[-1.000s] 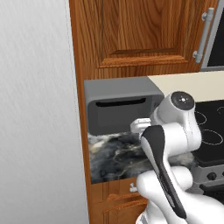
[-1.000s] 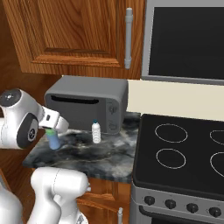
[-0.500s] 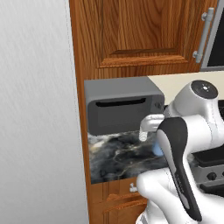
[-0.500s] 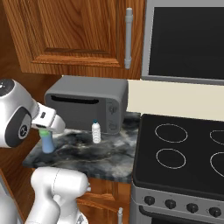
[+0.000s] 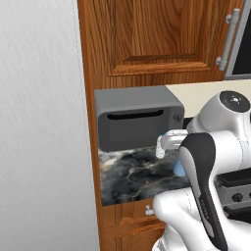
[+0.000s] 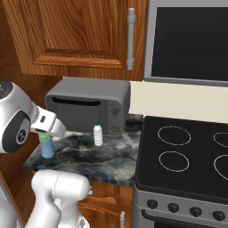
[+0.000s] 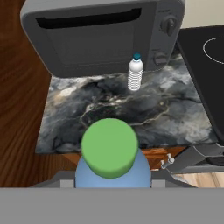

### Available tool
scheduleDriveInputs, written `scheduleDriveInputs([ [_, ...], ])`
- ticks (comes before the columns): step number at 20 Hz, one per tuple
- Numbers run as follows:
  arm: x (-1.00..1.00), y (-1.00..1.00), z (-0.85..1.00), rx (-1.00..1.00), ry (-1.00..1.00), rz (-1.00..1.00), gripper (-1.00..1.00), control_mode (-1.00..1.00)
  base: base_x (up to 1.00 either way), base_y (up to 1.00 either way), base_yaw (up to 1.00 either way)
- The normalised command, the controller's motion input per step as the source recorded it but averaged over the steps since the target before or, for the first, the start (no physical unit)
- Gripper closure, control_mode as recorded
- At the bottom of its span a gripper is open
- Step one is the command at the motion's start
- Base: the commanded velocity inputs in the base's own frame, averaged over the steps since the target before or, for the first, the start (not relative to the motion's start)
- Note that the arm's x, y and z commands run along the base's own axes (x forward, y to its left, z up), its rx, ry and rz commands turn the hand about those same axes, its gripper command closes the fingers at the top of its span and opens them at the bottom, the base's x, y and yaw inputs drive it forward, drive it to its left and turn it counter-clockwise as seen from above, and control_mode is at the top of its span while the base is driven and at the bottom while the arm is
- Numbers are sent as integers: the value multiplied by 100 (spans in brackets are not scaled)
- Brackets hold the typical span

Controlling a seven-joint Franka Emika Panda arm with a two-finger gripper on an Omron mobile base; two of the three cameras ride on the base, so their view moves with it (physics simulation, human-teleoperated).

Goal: Take the bottled waters from the counter and place them in the freezer to freeze. Close the freezer door after placing the bottles.

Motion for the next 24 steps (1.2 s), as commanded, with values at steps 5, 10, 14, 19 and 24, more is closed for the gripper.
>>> scheduleDriveInputs([
  [5,0,0,0,0,0,0,100,-100,0,0,0],
  [10,-9,0,0,0,0,0,100,100,-13,0,0],
  [14,0,0,0,0,0,0,100,100,-40,0,0],
  [19,0,0,0,0,0,0,100,100,-64,0,-1],
  [24,0,0,0,0,0,0,100,100,-63,0,-1],
])
